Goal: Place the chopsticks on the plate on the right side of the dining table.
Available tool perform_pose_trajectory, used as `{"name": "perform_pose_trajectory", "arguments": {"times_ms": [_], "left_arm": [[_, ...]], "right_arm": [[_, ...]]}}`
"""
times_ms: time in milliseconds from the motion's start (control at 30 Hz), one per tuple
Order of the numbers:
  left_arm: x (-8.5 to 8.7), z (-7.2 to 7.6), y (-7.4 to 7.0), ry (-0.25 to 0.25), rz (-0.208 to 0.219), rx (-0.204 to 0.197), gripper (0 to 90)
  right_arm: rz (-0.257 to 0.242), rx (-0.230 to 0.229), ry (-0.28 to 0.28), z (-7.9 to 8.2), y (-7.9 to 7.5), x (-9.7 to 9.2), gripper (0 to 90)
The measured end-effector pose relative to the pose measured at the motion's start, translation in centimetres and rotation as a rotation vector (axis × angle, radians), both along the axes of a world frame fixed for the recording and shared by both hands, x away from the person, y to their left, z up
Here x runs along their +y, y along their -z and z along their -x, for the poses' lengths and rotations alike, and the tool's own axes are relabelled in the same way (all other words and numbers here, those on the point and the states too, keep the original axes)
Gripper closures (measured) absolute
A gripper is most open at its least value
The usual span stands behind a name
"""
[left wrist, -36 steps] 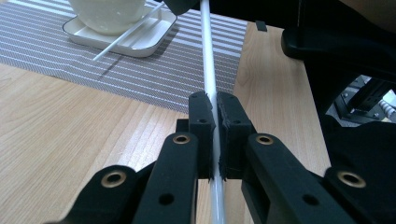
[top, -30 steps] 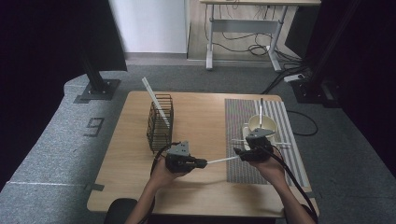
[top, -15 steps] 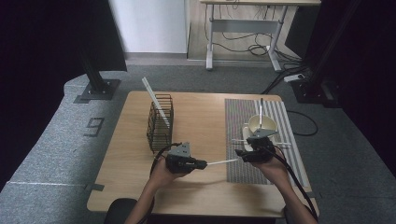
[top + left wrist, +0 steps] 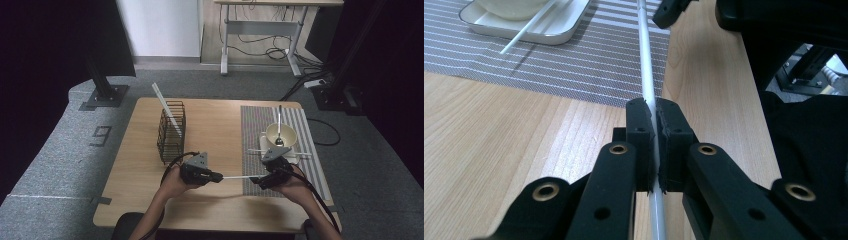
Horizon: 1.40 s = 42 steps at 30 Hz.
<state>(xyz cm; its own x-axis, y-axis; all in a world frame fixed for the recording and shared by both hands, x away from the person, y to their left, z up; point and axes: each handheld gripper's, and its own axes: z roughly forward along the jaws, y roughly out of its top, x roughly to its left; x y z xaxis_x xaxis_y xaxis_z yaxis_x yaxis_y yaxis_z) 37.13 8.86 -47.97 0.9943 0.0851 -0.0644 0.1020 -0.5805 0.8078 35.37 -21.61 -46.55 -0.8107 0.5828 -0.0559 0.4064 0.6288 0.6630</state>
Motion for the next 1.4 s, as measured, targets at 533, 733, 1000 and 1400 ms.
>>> {"name": "perform_pose_trajectory", "arguments": {"times_ms": [533,733,1000,1400], "left_arm": [[-1.3,-0.1,0.7,0.042,-0.039,0.021,85.9],[-1.4,0.0,0.7,0.048,-0.036,0.025,85.9],[-1.4,0.0,0.8,0.061,-0.027,0.016,85.6],[0.1,-0.1,0.6,-0.079,0.091,-0.055,58.2]], "right_arm": [[0.147,-0.005,-0.137,1.3,1.8,1.5,60.6],[0.186,0.002,-0.17,1.6,2.1,1.8,70.5],[0.199,0.004,-0.195,1.7,2.1,1.8,73.7],[0.191,0.061,-0.269,2.2,1.4,1.1,82.2]]}}
